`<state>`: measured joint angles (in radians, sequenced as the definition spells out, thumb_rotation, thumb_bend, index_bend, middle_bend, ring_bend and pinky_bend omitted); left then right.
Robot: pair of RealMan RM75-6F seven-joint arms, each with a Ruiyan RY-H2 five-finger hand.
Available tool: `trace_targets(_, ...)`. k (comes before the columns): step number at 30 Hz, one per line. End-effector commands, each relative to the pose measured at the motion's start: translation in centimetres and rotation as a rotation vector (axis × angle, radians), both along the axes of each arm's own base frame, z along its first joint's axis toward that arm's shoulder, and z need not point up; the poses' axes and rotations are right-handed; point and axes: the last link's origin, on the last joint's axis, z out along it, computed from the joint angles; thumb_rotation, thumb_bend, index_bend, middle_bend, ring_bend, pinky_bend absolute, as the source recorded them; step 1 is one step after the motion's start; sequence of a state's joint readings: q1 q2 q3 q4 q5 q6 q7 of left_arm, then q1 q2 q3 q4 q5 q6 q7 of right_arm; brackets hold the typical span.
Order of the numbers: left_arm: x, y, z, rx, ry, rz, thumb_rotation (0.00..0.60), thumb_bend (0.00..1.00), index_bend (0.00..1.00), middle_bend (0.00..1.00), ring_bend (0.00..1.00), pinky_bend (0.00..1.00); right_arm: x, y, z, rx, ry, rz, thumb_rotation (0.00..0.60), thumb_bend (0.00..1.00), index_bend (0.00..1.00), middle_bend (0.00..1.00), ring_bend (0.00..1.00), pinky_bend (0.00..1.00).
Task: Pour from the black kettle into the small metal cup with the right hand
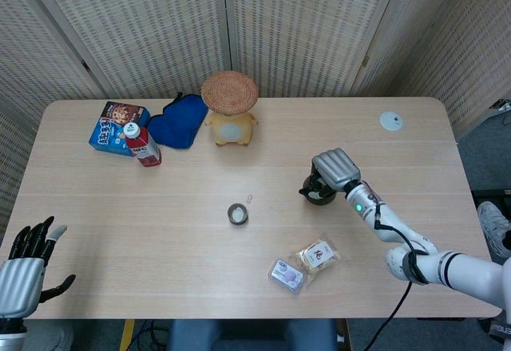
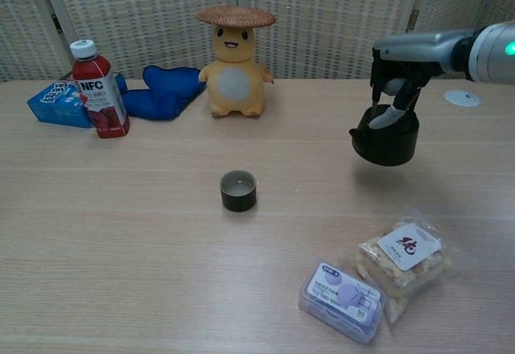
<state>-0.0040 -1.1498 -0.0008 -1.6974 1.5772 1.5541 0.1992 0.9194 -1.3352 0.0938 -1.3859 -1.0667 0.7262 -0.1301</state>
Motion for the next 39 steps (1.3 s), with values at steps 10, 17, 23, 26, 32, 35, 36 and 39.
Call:
trace_targets(10,-0.1,-0.2,0.0,-0.001,0.002,0.012,0.600,0.18,0.13,0.00,0.06,0.00,-1.5,-0.2,-1.7,0.015,0.046,-0.004,0.489,0.00,1.00,1.00,0.91,0.31)
trace_targets(17,-0.2,-0.1,0.0,-0.005,0.002,0.013,0.600,0.18,0.13,0.00,0.06,0.00,-2.3,-0.3,-2.8,0.022,0.062,-0.020,0.489,0.00,1.00,1.00,0.90,0.30)
trace_targets(23,-0.2,0.0,0.0,-0.004,0.001,0.012,0.600,0.18,0.13,0.00,0.06,0.00,-2.7,-0.6,-3.3,0.025,0.064,-0.041,0.489,0.00,1.00,1.00,0.89,0.29)
trace_targets(26,-0.2,-0.1,0.0,-0.006,0.001,0.014,0.600,0.18,0.13,0.00,0.06,0.00,-2.8,-0.6,-3.5,0.027,0.064,-0.045,0.489,0.00,1.00,1.00,0.88,0.29)
trace_targets(32,-0.3,-0.1,-0.1,-0.007,0.000,0.017,0.600,0.18,0.13,0.00,0.06,0.00,-3.0,-0.7,-3.9,0.030,0.082,-0.042,0.488,0.00,1.00,1.00,0.88,0.28)
trace_targets(35,-0.4,-0.1,-0.1,-0.007,0.000,0.018,0.600,0.18,0.12,0.00,0.06,0.00,-3.1,-0.7,-4.0,0.025,0.103,-0.030,0.489,0.00,1.00,1.00,0.87,0.28)
trace_targets(36,-0.4,-0.1,-0.1,-0.007,0.000,0.019,0.600,0.18,0.13,0.00,0.06,0.00,-3.2,-0.7,-4.1,0.027,0.105,-0.031,0.488,0.00,1.00,1.00,0.87,0.28)
trace_targets(39,-0.4,-0.2,-0.1,-0.007,-0.001,0.019,0.600,0.18,0.13,0.00,0.06,0.00,-3.3,-0.6,-4.3,0.031,0.116,-0.030,0.488,0.00,1.00,0.99,0.86,0.27)
